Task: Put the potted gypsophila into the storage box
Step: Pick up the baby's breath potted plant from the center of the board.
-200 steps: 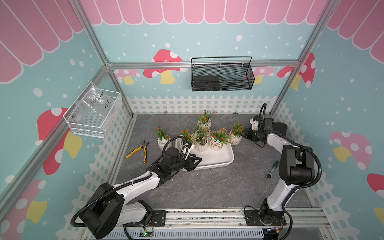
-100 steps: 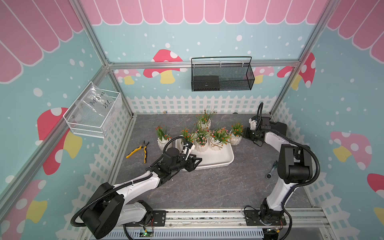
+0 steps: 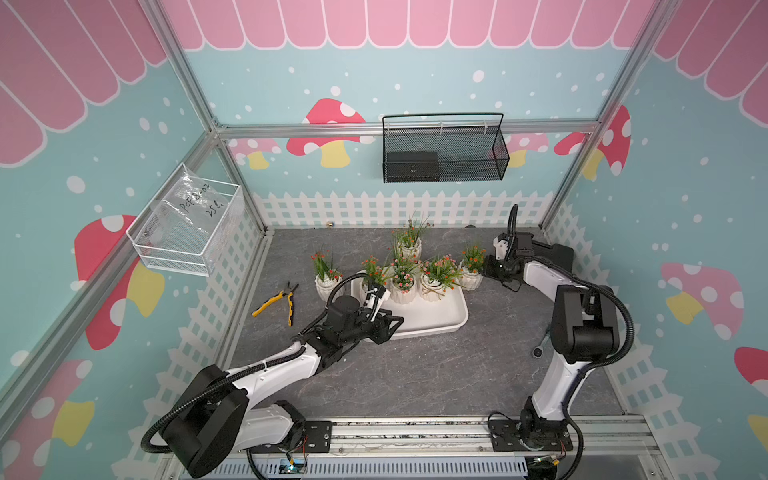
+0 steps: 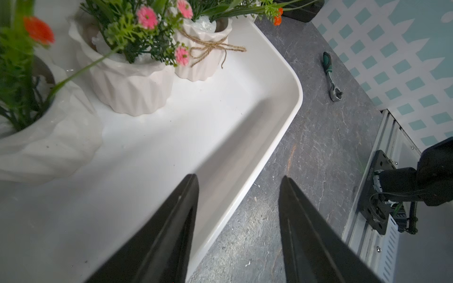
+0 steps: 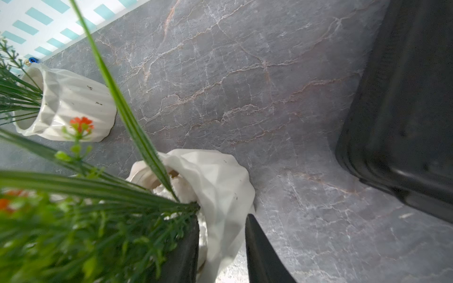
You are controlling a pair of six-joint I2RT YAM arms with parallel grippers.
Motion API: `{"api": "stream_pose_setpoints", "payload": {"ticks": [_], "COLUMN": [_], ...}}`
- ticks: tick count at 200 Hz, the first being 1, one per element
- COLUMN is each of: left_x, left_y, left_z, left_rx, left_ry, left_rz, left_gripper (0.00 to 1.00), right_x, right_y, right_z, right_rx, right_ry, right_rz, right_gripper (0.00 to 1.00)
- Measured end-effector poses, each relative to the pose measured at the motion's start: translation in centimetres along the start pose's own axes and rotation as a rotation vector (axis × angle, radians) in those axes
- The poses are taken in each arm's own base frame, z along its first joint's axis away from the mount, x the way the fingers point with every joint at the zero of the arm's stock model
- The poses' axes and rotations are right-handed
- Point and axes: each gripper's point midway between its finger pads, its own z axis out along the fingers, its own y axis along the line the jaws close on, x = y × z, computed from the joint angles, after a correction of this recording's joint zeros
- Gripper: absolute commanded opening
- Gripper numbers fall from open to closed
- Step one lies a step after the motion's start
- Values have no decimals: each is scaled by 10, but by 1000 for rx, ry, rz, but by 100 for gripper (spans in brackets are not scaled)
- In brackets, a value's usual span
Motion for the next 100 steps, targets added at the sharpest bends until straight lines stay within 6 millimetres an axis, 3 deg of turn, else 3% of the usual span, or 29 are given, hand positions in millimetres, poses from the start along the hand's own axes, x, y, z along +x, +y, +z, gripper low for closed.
{"api": "stream_pose_setpoints", "payload": {"ticks": [42,100], "left_x": [1,2], "left_y": [1,0], "left_z": [0,0], "left_rx": [-4,-8], "left_ry": [4,5], "left_rz": [-2,1], "left_gripper": [54,54], "right_x": [-1,-7], "right_y": [0,-1], "right_z": [4,3], "right_rx": [49,102], "right_ry": [2,-21], "right_rz": [-28,-65], "right_gripper": [29,18]}}
